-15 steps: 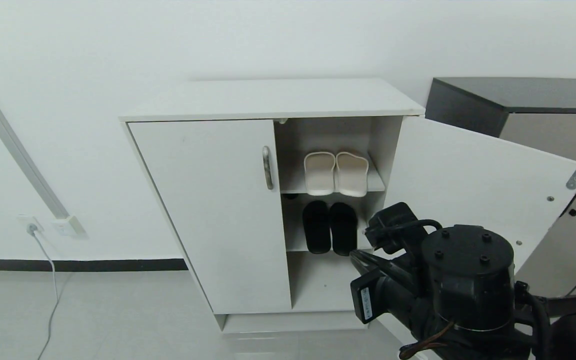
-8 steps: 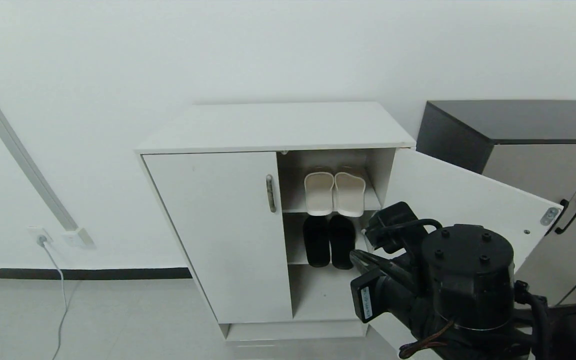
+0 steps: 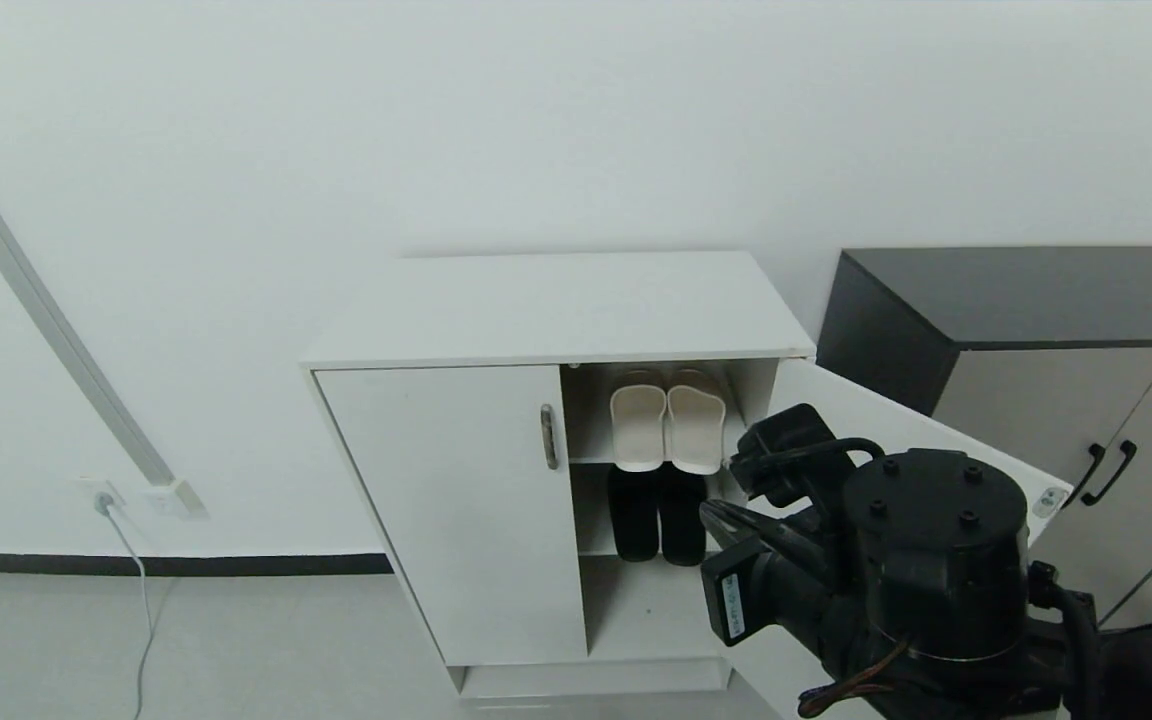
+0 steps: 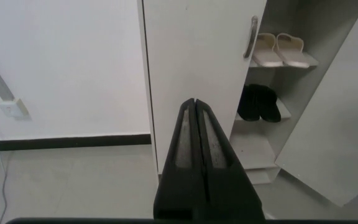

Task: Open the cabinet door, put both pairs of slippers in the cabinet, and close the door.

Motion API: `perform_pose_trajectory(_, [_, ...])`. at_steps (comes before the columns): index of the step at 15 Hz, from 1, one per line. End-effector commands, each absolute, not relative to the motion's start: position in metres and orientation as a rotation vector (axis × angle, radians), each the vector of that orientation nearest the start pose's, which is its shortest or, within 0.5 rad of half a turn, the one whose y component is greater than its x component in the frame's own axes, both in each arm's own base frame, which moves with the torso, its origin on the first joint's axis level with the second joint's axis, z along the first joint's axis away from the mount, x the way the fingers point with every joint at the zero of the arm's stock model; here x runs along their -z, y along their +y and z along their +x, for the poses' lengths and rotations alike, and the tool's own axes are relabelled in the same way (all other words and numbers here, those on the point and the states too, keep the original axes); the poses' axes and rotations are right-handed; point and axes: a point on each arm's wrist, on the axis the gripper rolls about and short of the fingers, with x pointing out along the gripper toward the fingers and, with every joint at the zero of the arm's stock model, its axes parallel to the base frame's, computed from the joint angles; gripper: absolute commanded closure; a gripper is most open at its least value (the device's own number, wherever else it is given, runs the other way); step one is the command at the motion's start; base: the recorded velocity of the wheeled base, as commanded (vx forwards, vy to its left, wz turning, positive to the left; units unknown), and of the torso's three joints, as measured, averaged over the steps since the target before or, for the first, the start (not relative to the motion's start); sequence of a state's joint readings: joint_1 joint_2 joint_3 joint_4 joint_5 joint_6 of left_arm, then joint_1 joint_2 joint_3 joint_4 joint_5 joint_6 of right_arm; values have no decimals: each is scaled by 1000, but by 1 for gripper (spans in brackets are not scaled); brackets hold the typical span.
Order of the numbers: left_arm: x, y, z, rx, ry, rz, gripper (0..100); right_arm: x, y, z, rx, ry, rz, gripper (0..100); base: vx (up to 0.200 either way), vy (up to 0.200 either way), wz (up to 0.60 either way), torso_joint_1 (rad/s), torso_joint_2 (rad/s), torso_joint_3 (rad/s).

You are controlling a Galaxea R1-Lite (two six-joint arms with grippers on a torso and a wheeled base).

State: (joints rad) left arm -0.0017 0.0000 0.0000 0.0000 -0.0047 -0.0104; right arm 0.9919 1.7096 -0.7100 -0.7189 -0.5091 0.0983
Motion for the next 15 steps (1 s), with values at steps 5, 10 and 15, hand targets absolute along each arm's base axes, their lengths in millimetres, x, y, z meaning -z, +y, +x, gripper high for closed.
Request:
perform_pose_trajectory(5, [-75,0,-23,6,0,-12,100,-162,242,171,-468,234,-101,100,0,0,0,237,-561,-326])
perform_pose_trajectory(10, [-75,0,-23,6,0,-11,100,-160,240,174,-462,240,-101,100,0,0,0,247,-558,-308])
perform_pose_trajectory(15, [-75,0,-23,6,0,-11,100,-159,239,173,-462,243,-106,100,0,0,0,26,-62,-30])
